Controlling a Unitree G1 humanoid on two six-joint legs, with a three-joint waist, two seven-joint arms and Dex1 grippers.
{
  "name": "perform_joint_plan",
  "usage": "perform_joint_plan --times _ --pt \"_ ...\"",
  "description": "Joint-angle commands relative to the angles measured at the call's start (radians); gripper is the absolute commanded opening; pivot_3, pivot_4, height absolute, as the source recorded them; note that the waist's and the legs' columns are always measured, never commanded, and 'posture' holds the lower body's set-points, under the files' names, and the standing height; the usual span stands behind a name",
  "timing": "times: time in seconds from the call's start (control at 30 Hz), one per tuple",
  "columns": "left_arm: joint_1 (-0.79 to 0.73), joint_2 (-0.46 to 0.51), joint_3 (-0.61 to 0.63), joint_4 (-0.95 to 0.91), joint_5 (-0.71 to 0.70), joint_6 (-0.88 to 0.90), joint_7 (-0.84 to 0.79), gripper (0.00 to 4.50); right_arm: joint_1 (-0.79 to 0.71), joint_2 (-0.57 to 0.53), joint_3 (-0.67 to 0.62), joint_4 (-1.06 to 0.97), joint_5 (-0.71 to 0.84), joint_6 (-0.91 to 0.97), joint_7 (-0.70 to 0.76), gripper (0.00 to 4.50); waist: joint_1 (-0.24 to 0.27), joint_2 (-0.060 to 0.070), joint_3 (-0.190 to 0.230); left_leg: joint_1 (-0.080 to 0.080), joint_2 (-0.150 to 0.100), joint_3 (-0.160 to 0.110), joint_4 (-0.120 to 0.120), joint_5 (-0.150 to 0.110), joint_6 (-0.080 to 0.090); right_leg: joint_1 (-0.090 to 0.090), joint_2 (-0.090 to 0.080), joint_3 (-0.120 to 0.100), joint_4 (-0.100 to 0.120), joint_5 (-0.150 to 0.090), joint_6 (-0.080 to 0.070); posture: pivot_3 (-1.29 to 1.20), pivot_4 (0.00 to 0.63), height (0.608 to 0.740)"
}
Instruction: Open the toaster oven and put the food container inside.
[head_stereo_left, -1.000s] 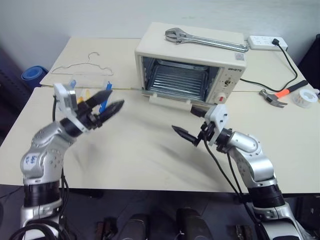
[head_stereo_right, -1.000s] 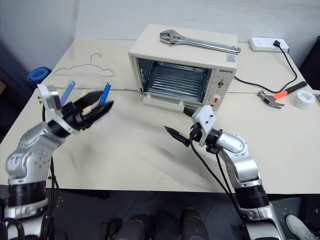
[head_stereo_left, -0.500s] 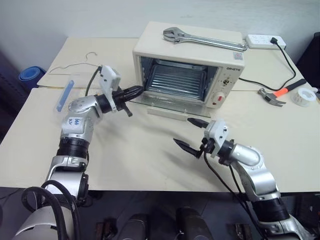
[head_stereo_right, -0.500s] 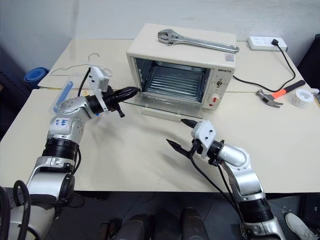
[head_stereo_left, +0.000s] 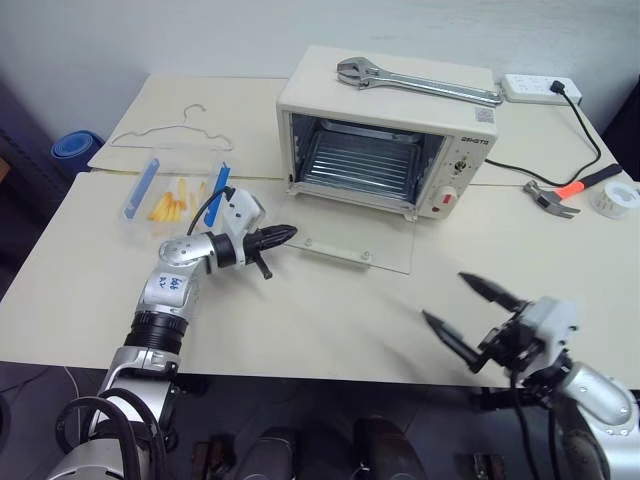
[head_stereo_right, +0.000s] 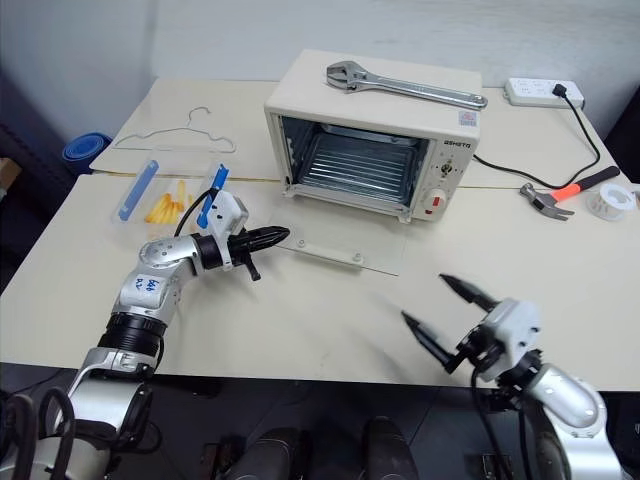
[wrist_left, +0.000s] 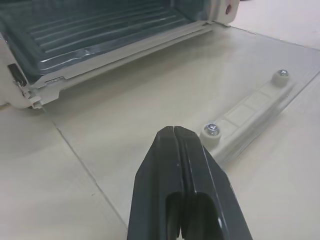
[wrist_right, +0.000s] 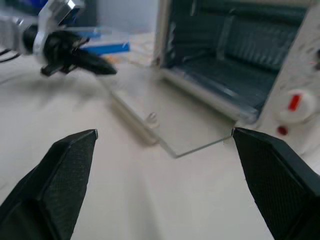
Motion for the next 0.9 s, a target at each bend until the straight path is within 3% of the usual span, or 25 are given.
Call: perform_joint_plan --times 0.03,0.13,0.23,0.37,0.5,0.57,0.7,0.9 --pt "0.069 0.005 0.038 -0.12 -0.026 0.024 0.024 0.19 -0.074 -0.007 -0.038 0.012 0.074 -0.022 0.024 4.5 0.0 0.0 0.0 0.0 0.0 0.0 0.0 0.0 0.0 0.0 0.0 0.0 0.0 0.0 0.0 0.0 0.15 0.74" --pt "0.187 0.018 0.116 -0.287 -0.102 0.075 0.05 0.83 -0.15 -0.007 -0.019 0.042 0.097 -0.021 0.053 4.5 0.0 0.0 0.0 0.0 0.001 0.0 -0.001 0.0 0.0 -0.001 0.001 0.001 0.0 0.0 0.0 0.0 0.15 0.74" --pt "0.406 0.046 0.3 -0.548 -0.248 0.187 0.102 1.67 -0.223 -0.012 0.035 0.082 0.078 -0.045 0.117 4.5 -0.007 0.0 0.0 0.0 0.001 0.0 -0.002 -0.001 -0.001 -0.001 0.001 0.004 0.0 0.0 0.0 0.0 0.15 0.74" --pt "0.654 0.054 0.506 -0.746 -0.346 0.275 0.194 2.87 -0.275 -0.009 0.082 0.12 0.071 -0.06 0.185 4.5 -0.005 0.0 0.0 0.001 0.002 -0.003 -0.002 -0.001 -0.001 -0.001 0.002 0.004 -0.002 0.0 0.0 0.0 0.15 0.74" --pt "0.924 -0.013 0.743 -0.895 -0.463 0.347 0.312 4.0 -0.345 0.013 0.165 0.194 0.041 -0.101 0.263 4.5 0.001 0.0 0.0 0.002 0.001 -0.003 -0.001 -0.002 0.0 0.002 0.002 0.004 -0.005 0.0 0.0 0.0 0.15 0.74" --pt "0.947 -0.035 0.78 -0.934 -0.508 0.361 0.371 4.48 -0.36 0.021 0.173 0.227 0.039 -0.115 0.278 4.5 0.018 0.0 0.0 0.002 0.001 -0.004 -0.001 -0.003 0.0 0.003 0.001 0.003 -0.007 0.0 0.0 0.0 0.15 0.74" --pt "0.914 -0.051 0.809 -0.974 -0.567 0.442 0.551 4.48 -0.385 0.035 0.182 0.296 0.036 -0.141 0.308 4.5 0.034 -0.001 0.0 0.003 0.0 -0.006 0.001 -0.003 0.001 0.007 0.001 0.002 -0.009 0.0 -0.001 0.0 0.15 0.74" --pt "0.57 0.034 0.781 -0.878 -0.825 0.799 1.007 4.48 -0.391 0.034 0.18 0.343 0.031 -0.164 0.338 4.5 0.027 -0.002 -0.001 0.003 0.0 -0.007 0.001 -0.003 0.0 0.005 0.002 0.001 -0.005 0.0 0.0 0.0 0.15 0.74"
